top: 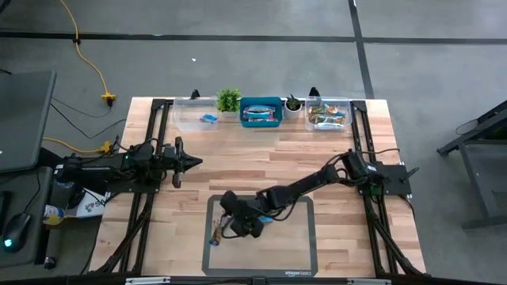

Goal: Pick and place Granola Bars by type
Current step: Put the blue granola bar into the left transparent bin

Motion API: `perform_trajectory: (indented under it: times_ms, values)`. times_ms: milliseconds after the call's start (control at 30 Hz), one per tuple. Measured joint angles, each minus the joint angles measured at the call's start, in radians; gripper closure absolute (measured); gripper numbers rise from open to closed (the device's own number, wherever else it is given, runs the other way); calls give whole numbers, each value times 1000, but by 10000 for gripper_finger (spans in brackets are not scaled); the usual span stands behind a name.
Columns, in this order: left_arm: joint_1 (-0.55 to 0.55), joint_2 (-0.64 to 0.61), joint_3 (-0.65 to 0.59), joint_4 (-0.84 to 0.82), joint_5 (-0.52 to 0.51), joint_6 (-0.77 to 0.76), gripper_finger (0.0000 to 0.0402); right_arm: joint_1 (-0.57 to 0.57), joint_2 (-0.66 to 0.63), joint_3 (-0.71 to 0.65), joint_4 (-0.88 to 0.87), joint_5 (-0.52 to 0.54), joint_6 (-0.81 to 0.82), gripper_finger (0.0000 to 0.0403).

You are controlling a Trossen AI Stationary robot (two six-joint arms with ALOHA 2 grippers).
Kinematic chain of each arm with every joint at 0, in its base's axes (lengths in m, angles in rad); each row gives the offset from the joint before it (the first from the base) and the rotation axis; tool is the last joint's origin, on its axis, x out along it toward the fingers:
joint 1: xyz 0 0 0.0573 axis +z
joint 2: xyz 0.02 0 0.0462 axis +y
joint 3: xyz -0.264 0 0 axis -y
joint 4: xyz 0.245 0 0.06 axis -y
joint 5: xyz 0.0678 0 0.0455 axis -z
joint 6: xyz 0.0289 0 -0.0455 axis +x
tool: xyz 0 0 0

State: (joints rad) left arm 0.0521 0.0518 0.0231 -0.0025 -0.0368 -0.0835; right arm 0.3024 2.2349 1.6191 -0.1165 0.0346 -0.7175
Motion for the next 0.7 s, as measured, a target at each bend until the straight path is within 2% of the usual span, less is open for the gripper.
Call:
perform_trajectory:
  times_ms: [700]
  values:
    - [0, 0, 0, 0, 0, 0, 400, -1, 0, -65, 116, 46, -148, 187]
